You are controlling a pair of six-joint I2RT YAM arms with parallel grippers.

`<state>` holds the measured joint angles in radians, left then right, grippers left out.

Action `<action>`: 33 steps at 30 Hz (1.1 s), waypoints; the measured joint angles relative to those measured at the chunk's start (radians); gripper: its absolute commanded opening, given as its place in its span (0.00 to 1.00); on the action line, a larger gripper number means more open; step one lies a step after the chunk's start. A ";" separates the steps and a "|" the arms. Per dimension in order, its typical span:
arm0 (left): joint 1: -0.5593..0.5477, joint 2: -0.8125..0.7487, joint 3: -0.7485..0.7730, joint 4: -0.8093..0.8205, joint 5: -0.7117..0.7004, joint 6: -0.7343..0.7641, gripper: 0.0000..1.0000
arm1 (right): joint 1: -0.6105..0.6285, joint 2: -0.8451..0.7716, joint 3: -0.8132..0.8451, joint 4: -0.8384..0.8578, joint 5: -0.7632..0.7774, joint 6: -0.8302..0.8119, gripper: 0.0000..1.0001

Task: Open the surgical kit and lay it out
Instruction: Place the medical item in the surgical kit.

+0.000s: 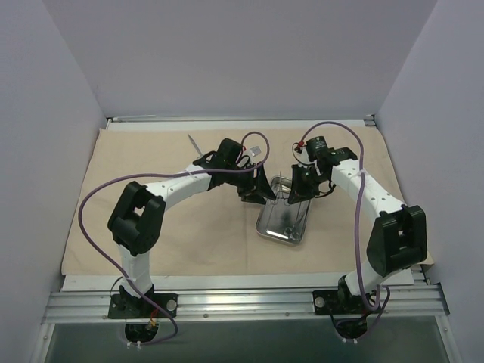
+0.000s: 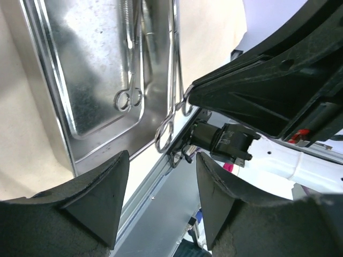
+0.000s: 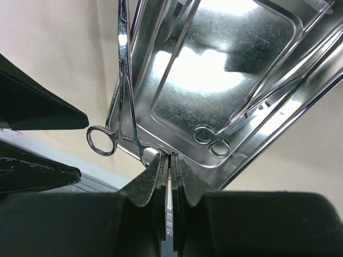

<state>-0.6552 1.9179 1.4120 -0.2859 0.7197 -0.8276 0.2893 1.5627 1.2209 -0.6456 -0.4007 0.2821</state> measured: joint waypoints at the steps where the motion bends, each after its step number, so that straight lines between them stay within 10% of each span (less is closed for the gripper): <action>1: 0.000 0.000 -0.001 0.010 0.004 -0.005 0.61 | 0.000 0.000 0.002 -0.002 -0.005 0.001 0.00; 15: -0.005 0.030 -0.010 0.096 0.065 -0.060 0.54 | 0.000 0.000 0.023 -0.010 -0.038 0.005 0.00; 24: -0.004 0.065 -0.008 0.123 0.113 -0.082 0.02 | 0.000 0.021 0.047 -0.016 -0.045 0.001 0.00; 28: -0.003 0.065 -0.002 0.164 0.130 -0.087 0.02 | 0.008 0.060 0.059 -0.018 -0.040 0.001 0.00; 33: 0.032 0.065 -0.039 0.244 0.132 -0.106 0.02 | 0.024 0.090 0.128 -0.030 -0.022 0.015 0.50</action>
<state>-0.6231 1.9827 1.3735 -0.0418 0.8513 -0.9337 0.3138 1.6527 1.3487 -0.6754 -0.4225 0.2970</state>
